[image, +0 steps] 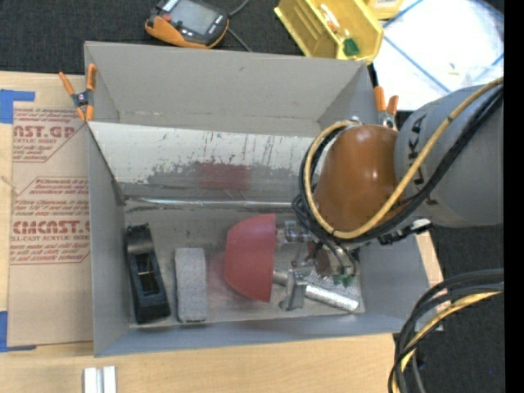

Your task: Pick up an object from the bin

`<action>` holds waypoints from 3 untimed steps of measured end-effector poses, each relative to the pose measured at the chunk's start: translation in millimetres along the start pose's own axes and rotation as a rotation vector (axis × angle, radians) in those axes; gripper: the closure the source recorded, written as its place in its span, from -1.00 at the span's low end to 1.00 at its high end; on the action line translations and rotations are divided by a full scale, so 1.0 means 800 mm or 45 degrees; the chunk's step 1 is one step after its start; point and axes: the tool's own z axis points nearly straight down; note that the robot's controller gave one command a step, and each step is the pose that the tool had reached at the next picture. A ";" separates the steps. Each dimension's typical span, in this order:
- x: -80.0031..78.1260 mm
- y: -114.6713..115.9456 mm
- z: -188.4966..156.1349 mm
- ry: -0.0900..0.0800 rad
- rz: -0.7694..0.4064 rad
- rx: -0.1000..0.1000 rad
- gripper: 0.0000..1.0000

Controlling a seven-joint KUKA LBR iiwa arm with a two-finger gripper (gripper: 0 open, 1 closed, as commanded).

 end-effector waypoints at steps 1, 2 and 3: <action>0.000 0.000 0.000 0.000 0.000 0.000 -1.00; -0.011 0.057 -0.102 -0.011 -0.410 -0.001 -1.00; -0.020 0.046 -0.073 -0.023 -0.322 -0.002 -1.00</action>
Offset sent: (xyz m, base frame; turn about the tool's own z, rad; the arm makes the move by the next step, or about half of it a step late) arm 0.0077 0.0446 0.0800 -0.3236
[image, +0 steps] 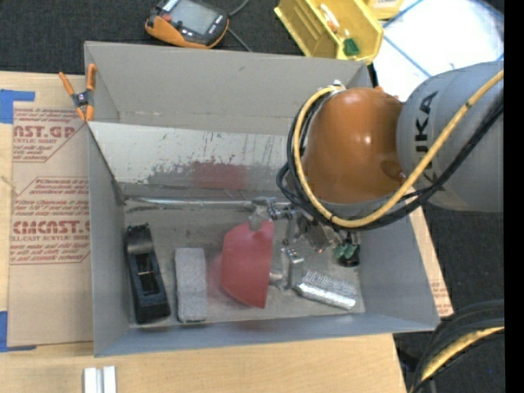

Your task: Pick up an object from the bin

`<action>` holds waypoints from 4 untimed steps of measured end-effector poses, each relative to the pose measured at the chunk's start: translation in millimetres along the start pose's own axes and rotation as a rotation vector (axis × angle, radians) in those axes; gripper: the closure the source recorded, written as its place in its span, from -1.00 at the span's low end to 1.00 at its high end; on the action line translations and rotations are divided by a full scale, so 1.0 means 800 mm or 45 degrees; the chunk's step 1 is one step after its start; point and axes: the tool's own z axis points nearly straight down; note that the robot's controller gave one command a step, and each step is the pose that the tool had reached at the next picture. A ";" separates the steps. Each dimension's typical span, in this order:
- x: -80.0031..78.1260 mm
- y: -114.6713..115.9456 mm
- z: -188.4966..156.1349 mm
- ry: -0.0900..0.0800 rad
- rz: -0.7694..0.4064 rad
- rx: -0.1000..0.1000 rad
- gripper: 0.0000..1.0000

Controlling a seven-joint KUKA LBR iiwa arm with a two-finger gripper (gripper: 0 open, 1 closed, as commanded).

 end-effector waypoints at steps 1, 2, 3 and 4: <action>0.005 -0.004 0.039 0.015 0.252 0.000 -1.00; -0.014 -0.020 0.102 0.010 0.007 -0.001 -1.00; -0.025 0.007 0.100 -0.006 -0.486 0.000 1.00; -0.025 0.007 0.100 -0.006 -0.487 0.000 1.00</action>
Offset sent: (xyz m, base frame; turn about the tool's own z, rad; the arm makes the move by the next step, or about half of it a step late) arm 0.0160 -0.0151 -0.0923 -0.0001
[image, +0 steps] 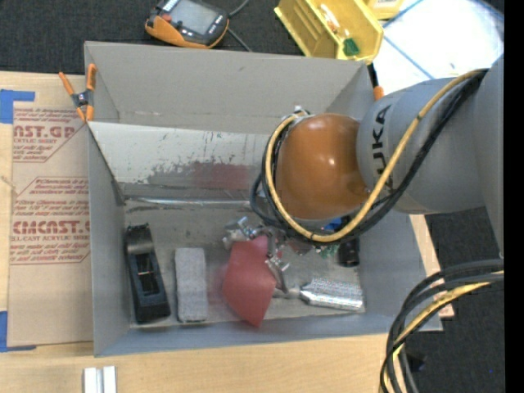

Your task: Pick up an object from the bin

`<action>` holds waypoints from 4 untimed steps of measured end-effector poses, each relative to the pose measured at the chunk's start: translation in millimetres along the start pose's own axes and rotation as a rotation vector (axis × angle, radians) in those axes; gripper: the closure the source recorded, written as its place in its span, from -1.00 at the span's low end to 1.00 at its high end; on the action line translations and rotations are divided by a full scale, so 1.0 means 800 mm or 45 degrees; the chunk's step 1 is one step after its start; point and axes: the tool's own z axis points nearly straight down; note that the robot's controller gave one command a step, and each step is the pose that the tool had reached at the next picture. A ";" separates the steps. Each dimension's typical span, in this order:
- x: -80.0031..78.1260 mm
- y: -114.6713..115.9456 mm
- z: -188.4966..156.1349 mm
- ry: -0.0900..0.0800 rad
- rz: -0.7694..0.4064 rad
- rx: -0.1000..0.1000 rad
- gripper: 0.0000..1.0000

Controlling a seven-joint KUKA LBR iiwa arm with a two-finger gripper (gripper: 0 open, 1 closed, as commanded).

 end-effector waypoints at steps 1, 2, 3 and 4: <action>0.001 -0.021 -0.126 -0.003 -0.003 -0.001 1.00; 0.022 -0.012 -0.031 0.001 -0.068 -0.006 1.00; -0.015 -0.086 -0.101 -0.032 -0.280 0.020 1.00; 0.033 0.007 -0.145 0.007 -0.108 -0.017 1.00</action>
Offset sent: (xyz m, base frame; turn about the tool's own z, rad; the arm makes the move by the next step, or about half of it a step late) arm -0.0118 -0.0208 0.0233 -0.0557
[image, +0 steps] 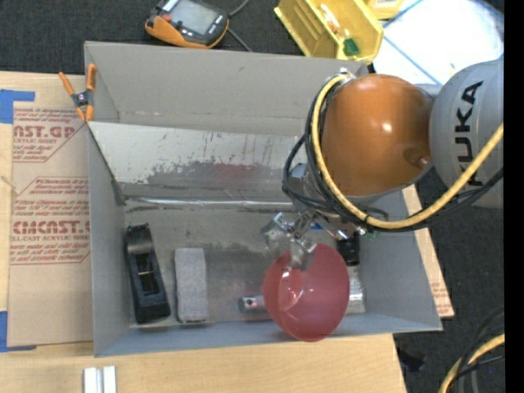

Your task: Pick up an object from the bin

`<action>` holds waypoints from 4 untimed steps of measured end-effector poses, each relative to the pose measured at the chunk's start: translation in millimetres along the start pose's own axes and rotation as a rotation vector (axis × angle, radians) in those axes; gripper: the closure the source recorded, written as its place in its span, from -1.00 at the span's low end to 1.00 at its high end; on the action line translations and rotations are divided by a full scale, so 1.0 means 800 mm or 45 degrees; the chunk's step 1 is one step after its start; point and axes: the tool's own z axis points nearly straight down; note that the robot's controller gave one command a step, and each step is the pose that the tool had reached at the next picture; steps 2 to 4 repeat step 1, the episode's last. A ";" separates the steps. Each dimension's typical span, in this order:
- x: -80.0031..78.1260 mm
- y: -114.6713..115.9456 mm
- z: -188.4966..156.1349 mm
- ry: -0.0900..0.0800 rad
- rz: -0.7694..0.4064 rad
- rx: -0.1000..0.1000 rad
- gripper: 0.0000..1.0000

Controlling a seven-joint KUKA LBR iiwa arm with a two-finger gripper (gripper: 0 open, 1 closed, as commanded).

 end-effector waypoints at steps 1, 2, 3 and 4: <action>-0.027 -0.104 0.043 -0.030 -0.192 0.035 1.00; -0.027 -0.104 0.043 -0.030 -0.192 0.035 1.00; -0.027 -0.104 0.043 -0.030 -0.192 0.035 1.00; -0.027 -0.104 0.043 -0.030 -0.192 0.035 1.00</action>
Offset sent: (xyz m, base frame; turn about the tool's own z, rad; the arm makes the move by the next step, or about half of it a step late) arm 0.0025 -0.0105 -0.0052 -0.0278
